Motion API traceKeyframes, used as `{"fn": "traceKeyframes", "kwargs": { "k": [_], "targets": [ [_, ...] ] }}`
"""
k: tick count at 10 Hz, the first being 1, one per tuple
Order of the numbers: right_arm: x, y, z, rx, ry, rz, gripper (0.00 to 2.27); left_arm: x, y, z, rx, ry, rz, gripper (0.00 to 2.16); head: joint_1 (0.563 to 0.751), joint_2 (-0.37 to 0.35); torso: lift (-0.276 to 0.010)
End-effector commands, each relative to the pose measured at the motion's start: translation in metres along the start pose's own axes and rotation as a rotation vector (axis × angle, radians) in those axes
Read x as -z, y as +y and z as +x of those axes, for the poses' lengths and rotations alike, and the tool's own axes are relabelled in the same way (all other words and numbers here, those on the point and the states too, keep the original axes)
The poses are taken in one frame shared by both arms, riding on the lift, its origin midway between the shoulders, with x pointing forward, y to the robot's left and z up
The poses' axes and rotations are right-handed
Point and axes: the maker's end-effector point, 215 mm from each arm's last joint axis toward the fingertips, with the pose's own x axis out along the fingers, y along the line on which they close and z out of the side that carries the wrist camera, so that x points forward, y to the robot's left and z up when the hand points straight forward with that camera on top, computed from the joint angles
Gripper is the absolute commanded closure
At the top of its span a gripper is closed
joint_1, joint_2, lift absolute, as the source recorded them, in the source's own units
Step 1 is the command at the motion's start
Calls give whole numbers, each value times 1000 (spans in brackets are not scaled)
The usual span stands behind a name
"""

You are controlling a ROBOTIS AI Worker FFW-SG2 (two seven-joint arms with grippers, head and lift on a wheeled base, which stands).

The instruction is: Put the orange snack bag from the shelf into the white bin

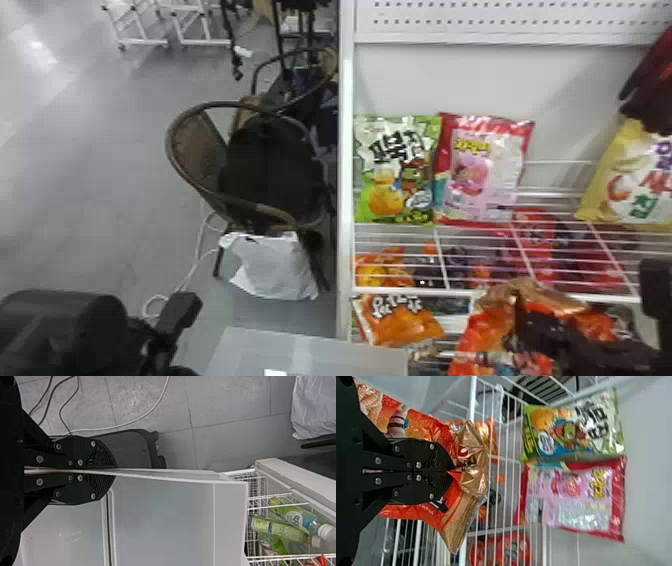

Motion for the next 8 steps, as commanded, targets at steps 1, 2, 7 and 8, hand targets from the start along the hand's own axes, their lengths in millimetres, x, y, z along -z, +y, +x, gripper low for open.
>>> {"fn": "traceKeyframes", "kwargs": {
  "k": [1,2,7,8],
  "targets": [
    [10,31,0,-82,34,2,2256,-3,-6,2,2,6,10,2135,695,76,1],
    [16,56,-1,-151,55,4,2256,-5,-8,4,5,9,8,2135,695,95,1],
    [30,169,-8,-389,85,-66,2253,-13,-16,5,9,13,24,2135,695,295,1],
    [35,180,-4,-414,94,-78,1727,-13,-17,6,12,13,24,2135,695,339,1]
  ]
}}
